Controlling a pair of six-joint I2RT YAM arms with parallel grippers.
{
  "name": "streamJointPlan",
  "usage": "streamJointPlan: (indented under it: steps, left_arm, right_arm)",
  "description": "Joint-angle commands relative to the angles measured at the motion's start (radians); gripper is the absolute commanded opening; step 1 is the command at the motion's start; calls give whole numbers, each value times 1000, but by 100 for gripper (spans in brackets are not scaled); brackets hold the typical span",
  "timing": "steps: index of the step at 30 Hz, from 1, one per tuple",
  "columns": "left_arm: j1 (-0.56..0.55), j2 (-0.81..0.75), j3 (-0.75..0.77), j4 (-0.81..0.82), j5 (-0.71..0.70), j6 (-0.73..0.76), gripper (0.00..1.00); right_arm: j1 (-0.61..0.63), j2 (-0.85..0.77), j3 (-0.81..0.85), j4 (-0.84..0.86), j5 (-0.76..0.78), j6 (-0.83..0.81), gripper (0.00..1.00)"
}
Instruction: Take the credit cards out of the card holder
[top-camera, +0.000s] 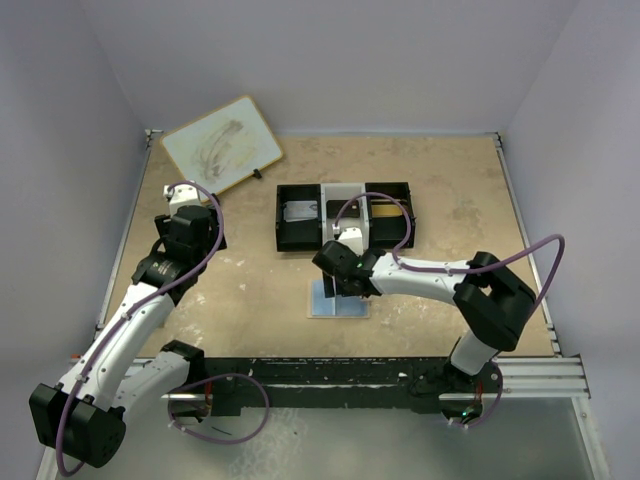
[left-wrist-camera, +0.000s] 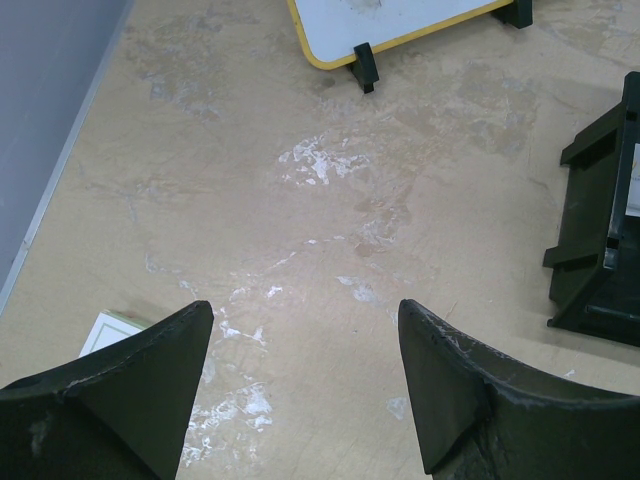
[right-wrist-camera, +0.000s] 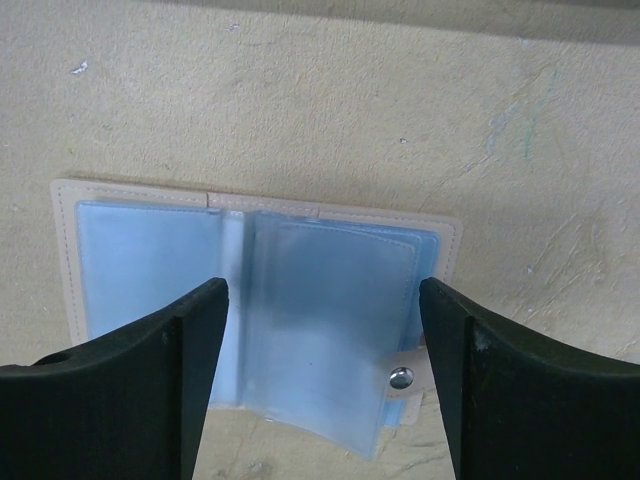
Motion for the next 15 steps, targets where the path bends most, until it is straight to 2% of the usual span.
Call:
streamJointPlan:
  steps: [1, 6, 15]
  left_arm:
    - [7, -8, 5, 13, -1, 12, 73]
    - [8, -7, 5, 13, 0, 12, 73]
    - [8, -3, 5, 13, 0, 12, 73]
  right_arm:
    - [-6, -27, 16, -24, 39, 5, 80]
    - [-8, 15, 2, -31, 44, 34, 80]
    - [-15, 61, -90, 67, -32, 53, 77]
